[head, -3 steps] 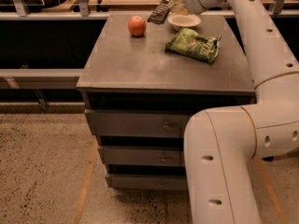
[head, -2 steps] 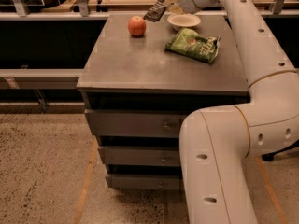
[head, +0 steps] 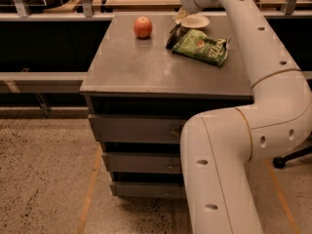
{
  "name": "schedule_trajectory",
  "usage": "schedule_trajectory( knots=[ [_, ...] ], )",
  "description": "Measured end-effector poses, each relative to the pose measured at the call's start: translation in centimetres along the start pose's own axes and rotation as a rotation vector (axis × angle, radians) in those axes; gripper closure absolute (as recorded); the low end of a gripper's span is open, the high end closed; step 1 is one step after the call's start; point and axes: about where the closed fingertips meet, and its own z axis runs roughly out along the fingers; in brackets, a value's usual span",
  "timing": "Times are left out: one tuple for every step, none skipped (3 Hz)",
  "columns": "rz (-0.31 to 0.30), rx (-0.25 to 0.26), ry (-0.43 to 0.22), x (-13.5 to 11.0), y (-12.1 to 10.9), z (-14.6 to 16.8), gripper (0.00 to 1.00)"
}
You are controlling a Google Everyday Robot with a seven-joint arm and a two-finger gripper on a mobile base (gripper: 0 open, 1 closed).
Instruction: Move rxbar chocolate near apple
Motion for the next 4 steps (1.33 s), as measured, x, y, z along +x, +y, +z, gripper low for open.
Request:
schedule_trajectory(
  knots=[
    [-0.004,-0.006,-0.002,-0.3,-0.2,0.0,0.0],
    [-0.021,0.01,-0.022,0.0,-0.7,-2.1,0.0],
    [-0.047,0.047,-0.033,0.8,-1.5,-5.0,0.0],
    [-0.053,0.052,-0.034,0.9,-1.5,-5.4,0.0]
  ],
)
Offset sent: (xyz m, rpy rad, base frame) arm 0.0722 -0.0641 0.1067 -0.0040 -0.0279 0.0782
